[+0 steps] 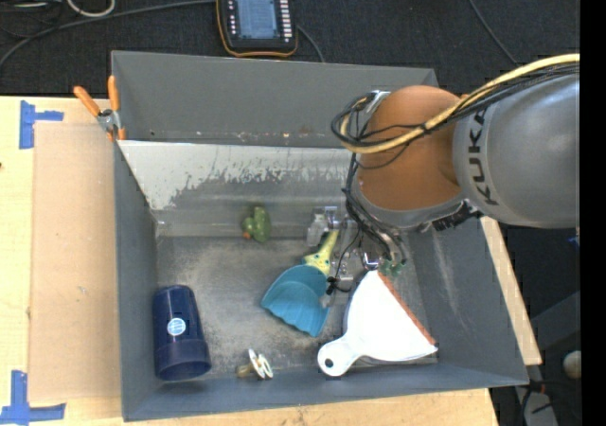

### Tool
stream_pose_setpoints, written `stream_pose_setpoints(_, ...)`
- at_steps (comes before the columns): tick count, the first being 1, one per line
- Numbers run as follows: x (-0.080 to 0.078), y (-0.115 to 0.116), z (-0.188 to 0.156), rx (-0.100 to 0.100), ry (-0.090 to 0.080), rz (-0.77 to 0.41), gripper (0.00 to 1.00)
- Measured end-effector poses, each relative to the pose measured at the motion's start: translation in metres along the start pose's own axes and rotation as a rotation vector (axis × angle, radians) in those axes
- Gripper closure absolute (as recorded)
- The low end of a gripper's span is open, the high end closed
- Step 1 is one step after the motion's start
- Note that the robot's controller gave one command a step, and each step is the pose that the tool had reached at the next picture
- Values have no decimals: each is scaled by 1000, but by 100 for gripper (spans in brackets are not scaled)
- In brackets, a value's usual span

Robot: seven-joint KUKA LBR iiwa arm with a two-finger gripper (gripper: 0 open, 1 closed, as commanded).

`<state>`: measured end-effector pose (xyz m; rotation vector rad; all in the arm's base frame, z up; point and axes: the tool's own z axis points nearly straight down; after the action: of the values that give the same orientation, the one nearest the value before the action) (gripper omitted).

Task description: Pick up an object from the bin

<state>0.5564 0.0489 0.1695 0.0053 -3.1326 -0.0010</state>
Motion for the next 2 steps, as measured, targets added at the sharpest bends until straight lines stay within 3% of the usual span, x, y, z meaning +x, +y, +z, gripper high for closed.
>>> stream_pose_setpoints(1, -2, 0, -4, 0, -7, 2, 0)
stream_pose_setpoints(2, -30, 11, 97, 0, -4, -545, 0)
